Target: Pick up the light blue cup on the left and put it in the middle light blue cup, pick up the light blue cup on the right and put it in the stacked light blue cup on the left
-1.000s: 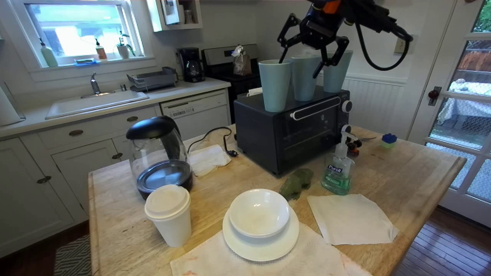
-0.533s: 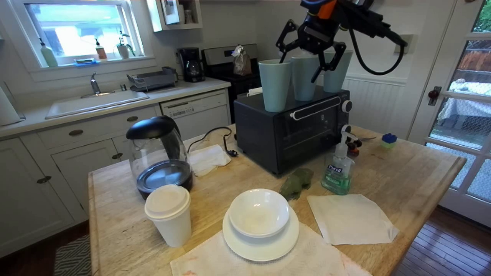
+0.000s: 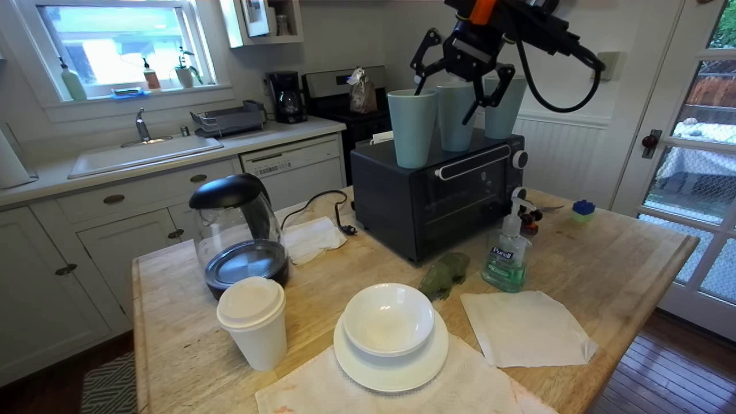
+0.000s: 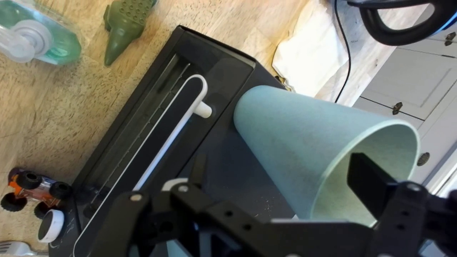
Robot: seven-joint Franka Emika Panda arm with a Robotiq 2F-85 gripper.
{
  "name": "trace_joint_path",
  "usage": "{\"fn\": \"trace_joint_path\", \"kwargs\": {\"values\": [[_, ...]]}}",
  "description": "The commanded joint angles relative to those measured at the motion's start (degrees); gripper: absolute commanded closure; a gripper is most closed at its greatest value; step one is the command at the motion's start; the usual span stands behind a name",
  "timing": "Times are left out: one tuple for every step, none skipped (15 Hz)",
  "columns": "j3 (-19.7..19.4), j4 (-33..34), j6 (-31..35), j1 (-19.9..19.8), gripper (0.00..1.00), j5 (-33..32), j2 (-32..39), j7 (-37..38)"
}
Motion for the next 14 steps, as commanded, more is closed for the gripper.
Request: {"fn": "trace_joint_path", "kwargs": {"values": [[-0.7,1.8,-0.6,1.1,0.00,3.2,0.8,0.2],[-0.7,1.9,-0.6,1.2,0.00,3.7,0.9,0.2],[-0.7,1.9,-0.5,1.2,0.00,3.9,0.8,0.3],[-0.7,1.9,-0.4,1.2,0.12,4.1,0.8,0.2],[-0.7,2.0,-0.4,1.2,0.24,4.1,0.8,0.4],[-0.7,2.1,-0.3,1.2,0.32,4.1,0.8,0.4],[-0.7,2.1,-0.3,1.3,0.37,4.0,0.8,0.4],[-0.7,2.1,-0.3,1.3,0.41,3.9,0.7,0.4],[-0.7,2.1,-0.3,1.3,0.48,3.9,0.7,0.4],[-0.7,2.1,-0.2,1.2,0.59,3.8,0.7,0.5],[-0.7,2.1,-0.2,1.2,0.65,3.7,0.7,0.5],[-0.7,2.1,-0.2,1.2,0.72,3.6,0.7,0.6],[-0.7,2.1,-0.3,1.2,0.82,3.5,0.7,0.7],[-0.7,2.1,-0.3,1.2,0.84,3.4,0.7,0.8]]}}
